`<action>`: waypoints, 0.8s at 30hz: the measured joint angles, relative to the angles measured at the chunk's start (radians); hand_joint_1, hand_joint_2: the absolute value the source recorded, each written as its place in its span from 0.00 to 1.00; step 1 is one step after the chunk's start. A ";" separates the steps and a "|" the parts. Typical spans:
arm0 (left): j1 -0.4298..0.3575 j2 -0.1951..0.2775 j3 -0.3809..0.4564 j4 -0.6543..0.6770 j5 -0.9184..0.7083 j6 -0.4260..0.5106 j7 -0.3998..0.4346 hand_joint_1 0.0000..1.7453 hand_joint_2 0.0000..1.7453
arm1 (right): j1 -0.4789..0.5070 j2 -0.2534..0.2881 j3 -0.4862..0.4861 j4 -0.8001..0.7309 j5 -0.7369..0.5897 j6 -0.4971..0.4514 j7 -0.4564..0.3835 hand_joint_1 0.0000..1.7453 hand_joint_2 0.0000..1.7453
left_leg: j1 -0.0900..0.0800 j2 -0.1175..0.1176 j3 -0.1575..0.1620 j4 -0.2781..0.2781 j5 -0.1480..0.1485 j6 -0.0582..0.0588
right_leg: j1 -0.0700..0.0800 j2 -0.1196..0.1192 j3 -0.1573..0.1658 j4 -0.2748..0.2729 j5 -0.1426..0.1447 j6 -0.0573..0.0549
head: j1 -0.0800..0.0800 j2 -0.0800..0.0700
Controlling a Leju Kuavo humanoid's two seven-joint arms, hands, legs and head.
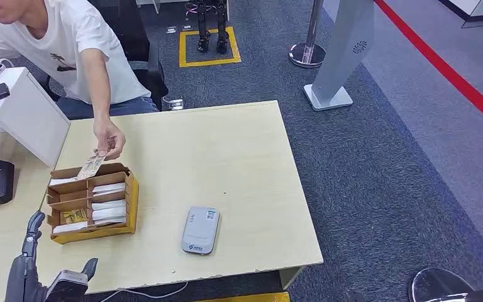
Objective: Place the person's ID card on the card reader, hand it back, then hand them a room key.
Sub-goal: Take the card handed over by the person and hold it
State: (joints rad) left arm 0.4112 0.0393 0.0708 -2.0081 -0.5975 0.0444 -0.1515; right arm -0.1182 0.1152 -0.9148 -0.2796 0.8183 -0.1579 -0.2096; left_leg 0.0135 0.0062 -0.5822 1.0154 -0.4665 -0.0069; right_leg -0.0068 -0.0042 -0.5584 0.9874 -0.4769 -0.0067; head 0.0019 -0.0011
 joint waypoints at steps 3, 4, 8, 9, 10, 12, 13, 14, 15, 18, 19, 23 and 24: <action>0.000 0.012 0.010 0.000 -0.088 0.025 0.039 0.00 1.00 | 0.010 -0.004 0.000 0.000 0.006 -0.002 0.006 0.00 0.00 | 0.000 0.000 0.000 0.000 0.000 0.000 | 0.000 0.000 0.000 0.000 0.000 0.000 | 0.000 0.000; 0.000 0.020 0.019 0.000 -0.126 0.034 0.056 0.00 1.00 | 0.015 -0.006 0.000 0.000 0.008 -0.001 0.006 0.00 0.00 | 0.000 0.000 0.000 0.000 0.000 0.000 | 0.000 0.000 0.000 0.000 0.000 0.000 | 0.000 0.000; -0.012 0.067 0.064 0.004 -0.242 0.029 0.121 0.00 1.00 | 0.029 -0.011 0.000 0.000 0.020 0.002 0.010 0.00 0.00 | 0.001 0.000 0.000 0.000 0.000 0.000 | 0.000 0.000 0.000 0.000 0.000 0.000 | 0.000 0.000; -0.016 0.080 0.074 0.006 -0.276 0.023 0.138 0.00 1.00 | 0.029 -0.012 0.000 0.000 0.024 0.003 0.012 0.00 0.00 | 0.001 0.000 0.000 0.000 0.000 0.000 | 0.000 0.000 0.000 0.000 0.000 0.000 | 0.000 0.000; -0.020 0.093 0.082 0.008 -0.317 0.018 0.154 0.00 1.00 | 0.029 -0.012 0.000 0.000 0.027 0.004 0.015 0.00 0.00 | 0.001 0.000 0.000 0.000 0.000 0.000 | 0.000 0.000 0.000 0.000 0.000 0.000 | 0.000 0.000; -0.029 0.124 0.097 0.013 -0.406 0.011 0.185 0.00 1.00 | 0.028 -0.013 0.001 0.000 0.034 0.005 0.022 0.00 0.00 | 0.001 0.000 0.000 0.000 0.000 -0.001 | 0.000 0.000 0.000 0.000 0.000 0.000 | 0.000 0.000; -0.035 0.139 0.103 0.016 -0.445 0.010 0.198 0.00 1.00 | 0.028 -0.013 0.001 0.000 0.037 0.005 0.025 0.00 0.00 | 0.001 0.000 0.000 0.000 0.001 -0.001 | 0.000 0.000 0.000 0.000 0.000 0.000 | 0.000 0.000; -0.041 0.152 0.107 0.020 -0.475 0.009 0.209 0.00 1.00 | 0.027 -0.013 0.001 0.000 0.039 0.005 0.027 0.00 0.00 | 0.001 0.000 0.000 0.000 0.001 -0.001 | 0.000 0.000 0.000 0.000 0.000 0.000 | 0.000 0.000; -0.047 0.163 0.110 0.023 -0.496 0.010 0.217 0.00 1.00 | 0.026 -0.013 0.002 0.000 0.042 0.005 0.029 0.00 0.00 | 0.001 0.000 0.000 0.000 0.001 -0.001 | 0.000 0.000 0.000 0.000 0.000 0.000 | 0.000 0.000; -0.068 0.193 0.112 0.035 -0.535 0.011 0.238 0.00 1.00 | 0.024 -0.013 0.002 0.001 0.049 0.006 0.032 0.00 0.00 | 0.001 0.000 0.000 0.000 0.001 -0.001 | 0.000 0.000 0.000 0.000 0.000 0.000 | 0.000 0.000; -0.076 0.202 0.112 0.040 -0.544 0.011 0.244 0.00 1.00 | 0.024 -0.013 0.002 0.001 0.051 0.007 0.033 0.00 0.00 | 0.001 0.000 0.000 0.000 0.001 -0.001 | 0.000 0.000 0.000 0.000 0.000 0.000 | 0.000 0.000; -0.110 0.232 0.112 0.059 -0.561 0.009 0.257 0.00 1.00 | 0.022 -0.013 0.002 0.002 0.053 0.008 0.039 0.00 0.00 | 0.001 0.000 0.000 0.000 0.001 -0.001 | 0.000 0.000 0.000 0.000 0.000 0.000 | 0.000 0.000; -0.117 0.237 0.112 0.064 -0.565 0.009 0.258 0.00 1.00 | 0.021 -0.013 0.002 0.002 0.053 0.008 0.040 0.00 0.00 | 0.001 0.000 0.000 0.000 0.001 -0.001 | 0.000 0.000 0.000 0.000 0.000 0.000 | 0.000 0.000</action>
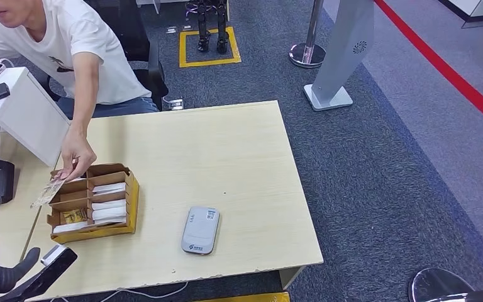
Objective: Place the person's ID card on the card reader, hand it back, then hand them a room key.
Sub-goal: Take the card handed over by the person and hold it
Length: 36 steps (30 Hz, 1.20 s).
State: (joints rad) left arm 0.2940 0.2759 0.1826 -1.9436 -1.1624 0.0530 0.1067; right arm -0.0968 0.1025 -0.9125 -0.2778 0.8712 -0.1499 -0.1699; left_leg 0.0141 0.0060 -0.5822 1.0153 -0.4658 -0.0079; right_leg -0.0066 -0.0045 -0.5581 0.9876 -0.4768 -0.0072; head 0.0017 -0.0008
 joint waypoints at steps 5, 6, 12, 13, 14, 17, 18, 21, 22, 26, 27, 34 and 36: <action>-0.032 0.019 -0.002 0.021 -0.014 -0.001 0.005 0.00 1.00 | -0.001 0.000 0.000 0.002 0.006 0.000 0.000 0.00 0.00 | 0.000 0.000 0.000 0.000 0.000 0.000 | 0.000 0.000 0.000 0.000 0.000 0.000 | 0.000 0.000; -0.041 0.022 -0.004 0.027 -0.015 -0.001 0.005 0.00 1.00 | -0.001 0.000 0.000 0.002 0.008 0.001 0.000 0.00 0.00 | 0.000 0.000 0.000 0.000 0.000 0.000 | 0.000 0.000 0.000 0.000 0.000 0.000 | 0.000 0.000; -0.096 0.032 -0.022 0.071 -0.016 -0.003 0.009 0.00 1.00 | -0.003 0.000 0.001 0.003 0.014 0.003 0.002 0.00 0.00 | 0.000 0.000 0.000 0.000 0.000 0.000 | 0.000 0.000 0.000 0.000 0.000 0.000 | 0.000 0.000; -0.107 0.034 -0.026 0.081 -0.015 -0.004 0.011 0.00 1.00 | -0.004 0.000 0.002 0.003 0.016 0.004 0.003 0.00 0.00 | 0.000 0.000 0.000 0.000 0.000 0.000 | 0.000 0.000 0.000 0.000 0.000 0.000 | 0.000 0.000; -0.118 0.036 -0.031 0.091 -0.013 -0.006 0.013 0.00 1.00 | -0.005 0.000 0.003 0.003 0.018 0.005 0.003 0.00 0.00 | 0.000 0.000 0.000 0.000 0.000 0.000 | 0.000 0.000 0.000 0.000 0.000 0.000 | 0.000 0.000; -0.158 0.041 -0.044 0.126 -0.005 -0.010 0.018 0.00 1.00 | -0.009 0.000 0.006 0.004 0.022 0.010 0.006 0.00 0.00 | 0.000 0.000 0.000 0.000 0.000 0.000 | 0.000 0.000 0.000 0.000 0.000 0.000 | 0.000 0.000; -0.172 0.043 -0.049 0.139 -0.002 -0.010 0.019 0.00 1.00 | -0.010 0.000 0.007 0.004 0.024 0.012 0.007 0.00 0.00 | 0.000 0.000 0.000 0.000 0.000 0.000 | 0.000 0.000 0.000 0.000 0.000 0.000 | 0.000 0.000; -0.210 0.046 -0.062 0.170 0.005 -0.009 0.019 0.00 1.00 | -0.014 0.000 0.008 0.005 0.028 0.013 0.008 0.00 0.00 | 0.000 0.000 0.000 0.000 0.000 0.000 | 0.000 0.000 0.000 0.000 0.000 0.000 | 0.000 0.000; -0.221 0.046 -0.067 0.179 0.008 -0.008 0.019 0.00 1.00 | -0.014 0.000 0.009 0.005 0.028 0.013 0.008 0.00 0.00 | 0.000 0.000 0.000 0.000 0.000 0.000 | 0.000 0.000 0.000 0.000 0.000 0.000 | 0.000 0.000; -0.253 0.044 -0.087 0.209 0.014 -0.002 0.018 1.00 1.00 | -0.017 0.000 0.011 0.006 0.030 0.013 0.008 0.00 0.00 | 0.000 0.000 0.000 0.000 0.000 0.000 | 0.000 0.000 0.000 0.000 0.000 0.000 | 0.000 0.000; -0.259 0.044 -0.093 0.215 0.015 0.000 0.017 1.00 1.00 | -0.017 0.000 0.011 0.006 0.030 0.013 0.008 0.00 0.00 | 0.000 0.000 0.000 0.000 0.000 0.000 | 0.000 0.000 0.000 0.000 0.000 0.000 | 0.000 0.000; -0.275 0.043 -0.122 0.230 0.004 0.024 0.015 1.00 1.00 | -0.018 0.000 0.015 0.008 0.030 0.010 0.011 0.00 0.00 | 0.000 0.000 0.000 0.000 0.000 0.000 | 0.000 0.001 -0.001 0.000 0.000 0.000 | 0.000 0.000; -0.276 0.043 -0.128 0.231 0.003 0.024 0.015 1.00 1.00 | -0.018 0.000 0.015 0.008 0.030 0.010 0.011 0.00 0.00 | 0.000 0.000 0.000 0.000 0.000 0.000 | 0.000 0.001 -0.001 0.000 0.000 0.000 | 0.000 0.000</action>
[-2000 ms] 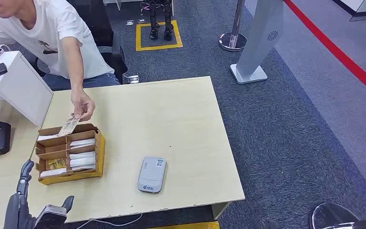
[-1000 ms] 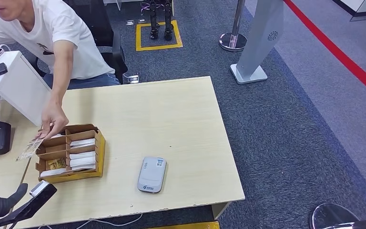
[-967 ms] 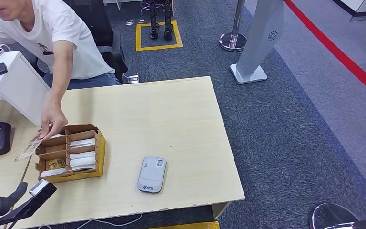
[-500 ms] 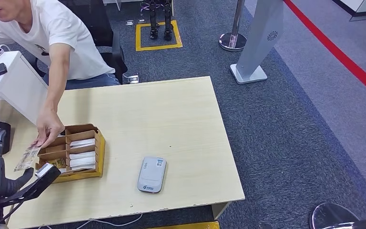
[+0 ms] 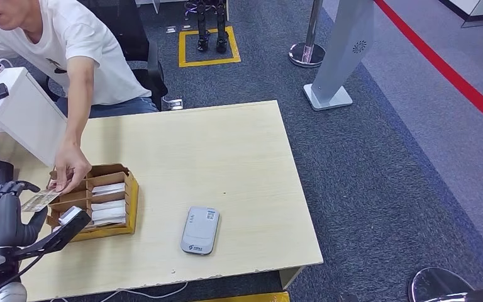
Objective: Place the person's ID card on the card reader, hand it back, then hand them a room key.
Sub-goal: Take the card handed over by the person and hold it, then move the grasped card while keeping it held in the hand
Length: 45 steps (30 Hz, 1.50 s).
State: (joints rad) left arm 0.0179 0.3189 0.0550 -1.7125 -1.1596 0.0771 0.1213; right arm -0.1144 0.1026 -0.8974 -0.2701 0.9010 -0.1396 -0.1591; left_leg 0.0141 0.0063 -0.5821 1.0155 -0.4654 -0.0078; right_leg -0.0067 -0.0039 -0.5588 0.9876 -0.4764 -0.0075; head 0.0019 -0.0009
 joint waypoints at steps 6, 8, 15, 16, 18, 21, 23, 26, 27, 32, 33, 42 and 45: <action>-0.007 -0.001 -0.011 0.002 0.008 0.002 -0.001 1.00 1.00 | 0.000 0.000 0.001 0.000 0.000 0.001 0.000 0.00 0.00 | 0.000 0.000 0.000 0.000 0.000 0.000 | 0.000 0.000 0.000 0.000 0.000 0.000 | 0.000 0.000; -0.008 -0.001 -0.013 0.004 0.014 0.003 -0.001 1.00 1.00 | 0.000 0.000 0.001 0.000 0.000 0.002 0.000 0.00 0.00 | 0.000 0.000 0.000 0.000 0.000 0.000 | 0.000 0.000 0.000 0.000 0.000 0.000 | 0.000 0.000; -0.011 -0.002 -0.015 0.009 0.017 0.004 -0.001 1.00 1.00 | 0.000 0.000 0.001 0.000 0.000 0.002 0.000 0.00 0.00 | 0.000 0.000 0.000 0.000 0.000 0.000 | 0.000 0.000 0.000 0.000 0.000 0.000 | 0.000 0.000; -0.011 -0.002 -0.015 0.009 0.017 0.004 -0.001 1.00 1.00 | 0.000 0.000 0.001 0.000 0.000 0.002 0.000 0.00 0.00 | 0.000 0.000 0.000 0.000 0.000 0.000 | 0.000 0.000 0.000 0.000 0.000 0.000 | 0.000 0.000; -0.011 -0.002 -0.016 0.010 0.017 0.004 -0.001 1.00 1.00 | 0.000 0.000 0.001 0.000 0.000 0.002 0.000 0.00 0.00 | 0.000 0.000 0.000 0.000 0.000 0.000 | 0.000 0.000 0.000 0.000 0.000 0.000 | 0.000 0.000; -0.014 -0.002 -0.016 0.010 0.017 0.004 -0.001 1.00 1.00 | 0.000 0.000 0.001 0.000 0.000 0.002 0.000 0.00 0.00 | 0.000 0.000 0.000 0.000 0.000 0.000 | 0.000 0.000 0.000 0.000 0.000 0.000 | 0.000 0.000; -0.017 -0.002 -0.017 0.011 0.017 0.004 -0.001 1.00 1.00 | 0.000 0.000 0.001 0.000 0.000 0.002 0.000 0.00 0.00 | 0.000 0.000 0.000 0.000 0.000 0.000 | 0.000 0.000 0.000 0.000 0.000 0.000 | 0.000 0.000; -0.022 -0.002 -0.018 0.014 0.017 0.004 -0.001 1.00 1.00 | 0.000 0.000 0.001 0.001 0.000 0.002 0.000 0.00 0.00 | 0.000 0.000 0.000 0.000 0.000 0.000 | 0.000 0.000 0.000 0.000 0.000 0.000 | 0.000 0.000; -0.024 -0.002 -0.019 0.015 0.017 0.004 -0.001 1.00 1.00 | 0.000 0.000 0.001 0.001 0.000 0.002 0.000 0.00 0.00 | 0.000 0.000 0.000 0.000 0.000 0.000 | 0.000 0.000 0.000 0.000 0.000 0.000 | 0.000 0.000; -0.045 -0.003 -0.027 0.030 0.017 0.003 -0.009 1.00 1.00 | 0.000 0.000 0.002 0.003 0.003 0.004 0.000 0.00 0.00 | 0.000 0.000 0.000 0.000 0.000 0.000 | 0.000 0.000 0.000 0.000 0.000 0.000 | 0.000 0.000; -0.058 -0.004 -0.033 0.036 0.016 0.003 -0.014 1.00 1.00 | -0.001 0.000 0.003 0.004 0.004 0.005 0.000 0.00 0.00 | 0.000 0.000 0.000 0.000 0.000 0.000 | 0.000 0.000 0.000 0.000 0.000 0.000 | 0.000 0.000; -0.202 -0.044 -0.220 0.084 -0.120 0.002 -0.041 1.00 1.00 | -0.032 0.011 0.010 0.006 0.004 0.022 -0.011 0.00 0.00 | -0.001 0.000 0.000 0.001 0.002 0.001 | 0.000 0.000 0.000 0.000 0.003 -0.001 | 0.000 0.000; -0.217 -0.068 -0.313 0.082 -0.166 0.009 -0.041 1.00 1.00 | -0.041 0.016 0.011 0.006 0.000 0.021 -0.011 0.00 0.00 | -0.001 0.000 0.000 0.001 0.002 0.001 | 0.000 0.000 0.000 0.000 0.003 0.000 | 0.000 0.000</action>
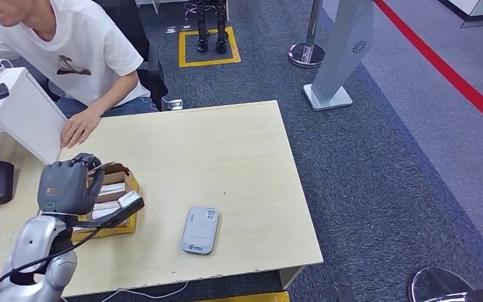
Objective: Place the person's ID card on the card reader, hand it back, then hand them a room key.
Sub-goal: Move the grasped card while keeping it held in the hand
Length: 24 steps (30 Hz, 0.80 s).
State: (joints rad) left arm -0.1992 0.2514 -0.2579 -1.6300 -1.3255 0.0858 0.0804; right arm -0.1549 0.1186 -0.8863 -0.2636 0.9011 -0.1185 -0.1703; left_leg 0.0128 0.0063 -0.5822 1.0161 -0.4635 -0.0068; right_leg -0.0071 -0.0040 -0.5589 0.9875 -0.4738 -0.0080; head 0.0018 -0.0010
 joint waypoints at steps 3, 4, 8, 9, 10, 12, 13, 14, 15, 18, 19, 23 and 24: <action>0.004 -0.023 -0.089 0.000 -0.027 0.022 0.006 1.00 1.00 | -0.001 0.004 0.001 0.000 -0.006 0.000 -0.002 0.00 0.00 | 0.000 0.000 0.000 0.000 0.000 0.000 | 0.000 0.000 0.000 0.000 0.000 0.000 | 0.000 0.000; 0.007 -0.028 -0.115 0.000 -0.031 0.030 0.010 1.00 1.00 | -0.001 0.005 0.002 0.000 -0.008 0.000 -0.002 0.00 0.00 | 0.000 0.000 -0.001 0.000 0.000 0.000 | 0.000 0.000 0.000 0.000 0.000 0.000 | 0.000 0.000; 0.033 -0.047 -0.193 0.001 -0.042 0.057 0.016 1.00 1.00 | 0.000 0.007 0.005 0.000 -0.016 -0.002 -0.002 0.00 0.00 | 0.000 0.000 -0.001 0.000 0.000 0.000 | 0.000 0.000 -0.001 0.000 0.000 0.000 | 0.000 0.000; 0.044 -0.052 -0.207 0.001 -0.045 0.061 0.018 1.00 1.00 | 0.000 0.007 0.005 0.000 -0.018 -0.002 -0.002 0.00 0.00 | 0.000 0.000 -0.001 0.000 0.000 0.000 | 0.000 0.000 -0.001 0.000 0.000 0.000 | 0.000 0.000; 0.055 -0.055 -0.218 0.002 -0.048 0.064 0.020 1.00 1.00 | 0.000 0.007 0.005 0.000 -0.020 -0.003 -0.002 0.00 0.00 | 0.000 0.000 -0.001 0.000 0.000 0.000 | 0.000 0.000 -0.001 0.000 0.000 0.000 | 0.000 0.000; 0.078 -0.063 -0.236 0.003 -0.051 0.073 0.024 1.00 1.00 | 0.000 0.007 0.005 0.000 -0.022 -0.005 -0.002 0.00 0.00 | 0.000 0.000 -0.001 0.000 0.000 0.000 | 0.000 0.000 -0.001 0.000 0.000 0.000 | 0.000 0.000; 0.090 -0.066 -0.242 0.004 -0.051 0.079 0.027 1.00 1.00 | 0.001 0.007 0.005 0.000 -0.023 -0.007 -0.002 0.00 0.00 | 0.000 0.000 -0.001 0.000 0.000 0.000 | 0.000 0.000 -0.001 0.000 0.000 0.000 | 0.000 0.000; 0.101 -0.070 -0.246 0.005 -0.050 0.086 0.031 1.00 1.00 | 0.001 0.007 0.005 0.000 -0.025 -0.008 -0.002 0.00 0.00 | 0.000 0.000 -0.001 0.000 0.000 0.000 | 0.000 0.000 -0.001 0.000 0.000 0.000 | 0.000 0.000; 0.113 -0.073 -0.248 0.006 -0.048 0.091 0.035 1.00 1.00 | 0.002 0.007 0.005 0.000 -0.028 -0.010 -0.002 0.00 0.00 | 0.000 0.000 -0.001 0.000 0.000 0.000 | 0.000 0.000 -0.001 0.000 -0.001 0.000 | 0.000 0.000; 0.149 -0.081 -0.249 0.009 -0.048 0.109 0.051 1.00 1.00 | 0.004 0.007 0.005 0.000 -0.033 -0.015 -0.002 0.00 0.00 | 0.000 0.000 -0.001 0.000 0.000 0.000 | 0.000 0.000 -0.001 0.000 -0.001 0.000 | 0.000 0.000; 0.162 -0.084 -0.247 0.010 -0.049 0.116 0.056 1.00 1.00 | 0.005 0.007 0.005 0.000 -0.034 -0.016 -0.003 0.00 0.00 | 0.000 0.000 -0.001 0.000 0.000 0.000 | 0.000 0.000 -0.001 0.000 -0.001 0.000 | 0.000 0.000; 0.199 -0.095 -0.229 0.018 -0.059 0.144 0.070 1.00 1.00 | 0.006 0.007 0.005 0.000 -0.035 -0.017 -0.004 0.00 0.00 | 0.000 0.000 -0.001 0.000 0.000 0.000 | 0.000 0.000 -0.001 0.000 -0.001 0.000 | 0.000 0.000; 0.203 -0.099 -0.221 0.022 -0.058 0.149 0.072 1.00 1.00 | 0.006 0.007 0.005 0.000 -0.035 -0.017 -0.003 0.00 0.00 | 0.000 0.000 -0.001 0.000 0.000 0.000 | 0.000 0.000 -0.001 0.000 -0.001 0.000 | 0.000 0.000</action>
State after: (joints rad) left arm 0.0041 0.1526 -0.4785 -1.6083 -1.3837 0.2347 0.1525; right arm -0.1491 0.1255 -0.8812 -0.2634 0.8664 -0.1355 -0.1736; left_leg 0.0130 0.0064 -0.5831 1.0156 -0.4638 -0.0066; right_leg -0.0071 -0.0040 -0.5596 0.9875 -0.4744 -0.0078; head 0.0018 -0.0009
